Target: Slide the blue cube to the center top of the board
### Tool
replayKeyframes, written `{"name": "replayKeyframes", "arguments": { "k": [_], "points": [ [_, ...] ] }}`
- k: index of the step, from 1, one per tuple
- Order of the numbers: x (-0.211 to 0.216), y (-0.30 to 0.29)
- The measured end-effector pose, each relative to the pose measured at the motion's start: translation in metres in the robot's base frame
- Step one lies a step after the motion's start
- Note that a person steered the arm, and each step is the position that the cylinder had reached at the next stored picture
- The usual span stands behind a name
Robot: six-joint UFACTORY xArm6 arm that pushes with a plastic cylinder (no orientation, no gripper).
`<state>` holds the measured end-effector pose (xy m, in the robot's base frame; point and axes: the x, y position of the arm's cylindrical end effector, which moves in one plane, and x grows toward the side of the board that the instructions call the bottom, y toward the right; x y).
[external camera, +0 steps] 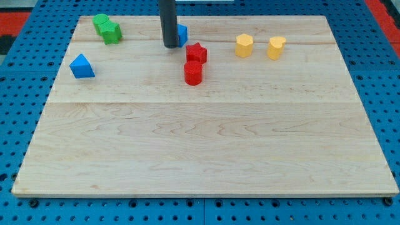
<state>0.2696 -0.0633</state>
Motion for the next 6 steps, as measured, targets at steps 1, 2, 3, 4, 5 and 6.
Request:
{"name": "replayKeyframes", "arguments": {
  "k": [1,2,3,4,5,6],
  "points": [
    [-0.011,-0.024],
    [-0.015,-0.023],
    [-0.034,0.018],
    [-0.044,0.024],
    [0.017,-0.004],
    [0.115,-0.015]
  ]
}}
